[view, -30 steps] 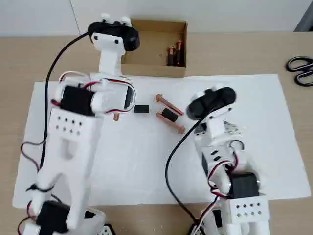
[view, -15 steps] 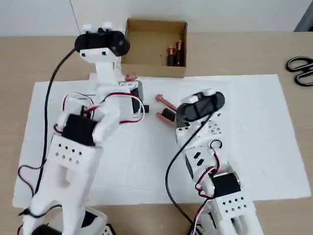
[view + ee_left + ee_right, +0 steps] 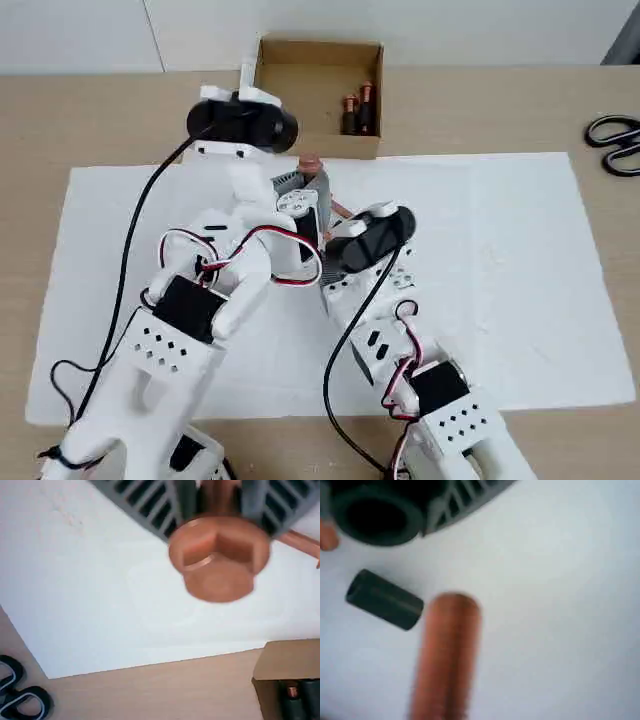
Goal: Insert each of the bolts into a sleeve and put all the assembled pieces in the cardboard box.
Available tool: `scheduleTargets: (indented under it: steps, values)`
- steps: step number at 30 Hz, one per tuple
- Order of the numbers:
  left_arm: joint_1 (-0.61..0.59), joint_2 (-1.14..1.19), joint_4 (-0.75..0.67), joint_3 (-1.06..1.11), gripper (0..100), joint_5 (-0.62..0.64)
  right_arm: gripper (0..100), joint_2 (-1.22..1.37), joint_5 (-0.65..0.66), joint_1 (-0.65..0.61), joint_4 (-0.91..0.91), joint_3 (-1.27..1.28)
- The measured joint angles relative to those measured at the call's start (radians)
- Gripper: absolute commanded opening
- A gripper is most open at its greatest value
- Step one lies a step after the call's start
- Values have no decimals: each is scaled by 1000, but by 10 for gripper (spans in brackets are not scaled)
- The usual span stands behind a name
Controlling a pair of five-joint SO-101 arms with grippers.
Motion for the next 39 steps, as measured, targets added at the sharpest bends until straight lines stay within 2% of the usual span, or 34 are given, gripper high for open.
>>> scheduleTargets:
  steps: [15,25,39]
  values:
    - [2,0,-6,28,6,48,4,0,0,-32,0,0]
    - [3,-2,-176,167,6,49,4,2,0,-32,0,0]
    - [25,-11,-138,173,6,49,4,2,0,-34,0,0]
